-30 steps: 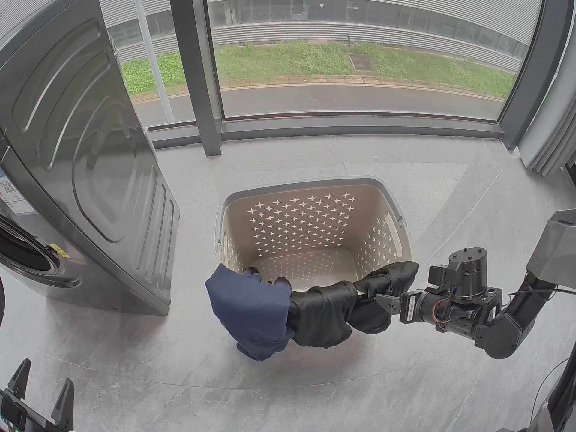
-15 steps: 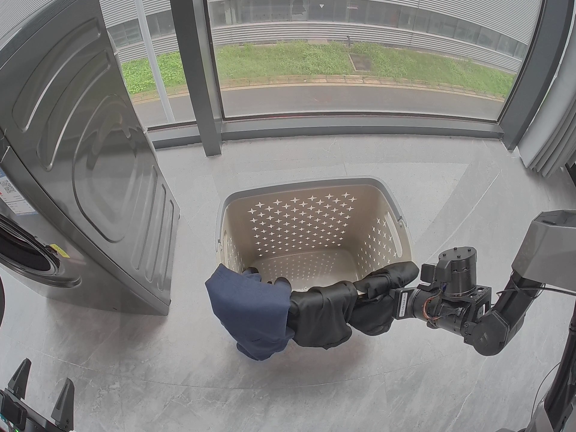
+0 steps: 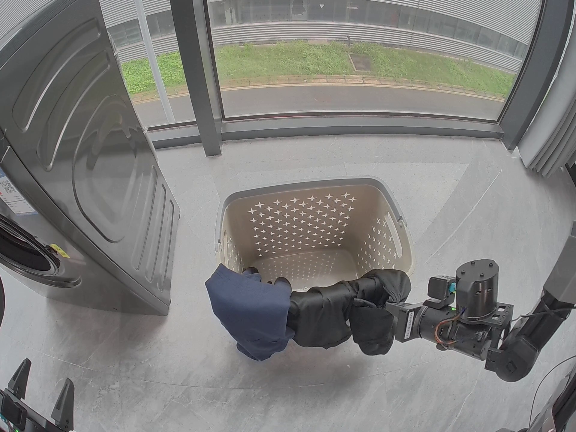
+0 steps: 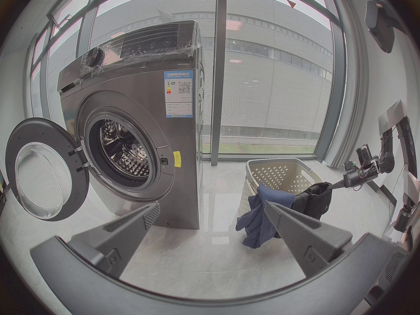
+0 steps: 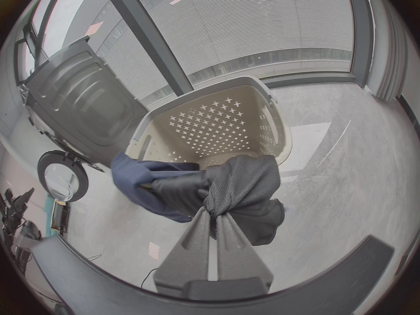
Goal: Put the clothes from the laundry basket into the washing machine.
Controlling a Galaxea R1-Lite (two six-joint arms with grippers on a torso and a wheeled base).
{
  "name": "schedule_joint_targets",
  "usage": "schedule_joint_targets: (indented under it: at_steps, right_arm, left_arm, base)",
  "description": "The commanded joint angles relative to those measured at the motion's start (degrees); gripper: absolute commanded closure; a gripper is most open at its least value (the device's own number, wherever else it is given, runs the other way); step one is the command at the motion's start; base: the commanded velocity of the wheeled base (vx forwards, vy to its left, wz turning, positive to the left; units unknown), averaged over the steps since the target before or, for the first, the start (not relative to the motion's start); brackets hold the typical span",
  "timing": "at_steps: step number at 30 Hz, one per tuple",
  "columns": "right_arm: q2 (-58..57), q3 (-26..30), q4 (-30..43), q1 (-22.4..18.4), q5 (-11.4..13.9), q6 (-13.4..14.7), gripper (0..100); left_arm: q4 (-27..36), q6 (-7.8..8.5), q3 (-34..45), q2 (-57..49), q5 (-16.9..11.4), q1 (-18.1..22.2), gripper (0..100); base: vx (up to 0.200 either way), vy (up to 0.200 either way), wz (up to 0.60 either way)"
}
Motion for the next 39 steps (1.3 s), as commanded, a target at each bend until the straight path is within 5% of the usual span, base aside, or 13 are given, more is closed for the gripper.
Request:
schedule_joint_targets:
  at_steps: [1,6,7,14,17,30,31,39]
  right_arm:
    - [-4.83,2.59,-0.3,1.69,-0.02,0.54,100]
    - [-2.37,2.68,-0.66,1.26,-0.02,0.63,100]
    - [-1.84,2.68,-0.66,1.26,-0.02,0.63,0]
    - [1.85,1.89,-1.01,0.02,-0.28,0.63,0]
    - [4.49,-0.48,-1.01,-2.35,-2.04,0.1,0]
    - [13.45,-9.8,-1.18,-4.63,-2.66,-0.08,0]
    - [13.89,-10.24,-1.89,-4.99,-2.57,-0.08,100]
    - [13.72,-9.8,-4.7,-4.55,-2.66,0.36,100]
  left_arm:
    - [0.0,-0.02,0.92,-0.57,-0.01,0.0,0]
    - [0.0,-0.02,0.92,-0.48,0.08,0.0,0]
    - [0.0,-0.02,0.92,-0.57,0.08,0.0,0]
    - [0.0,-0.02,0.92,-0.57,0.08,0.0,0]
    - [0.0,-0.02,0.92,-0.57,0.08,0.0,0]
    - [0.0,-0.02,0.92,-0.57,0.08,0.0,0]
    - [0.0,-0.02,0.92,-0.57,0.08,0.0,0]
    - [0.0,-0.02,0.92,-0.48,0.08,0.0,0]
  base:
    - [0.0,0.0,0.0]
    - [0.0,0.0,0.0]
    - [0.0,0.0,0.0]
    - [0.0,0.0,0.0]
    - [0.0,0.0,0.0]
    - [0.0,0.0,0.0]
    - [0.0,0.0,0.0]
    - [0.0,0.0,0.0]
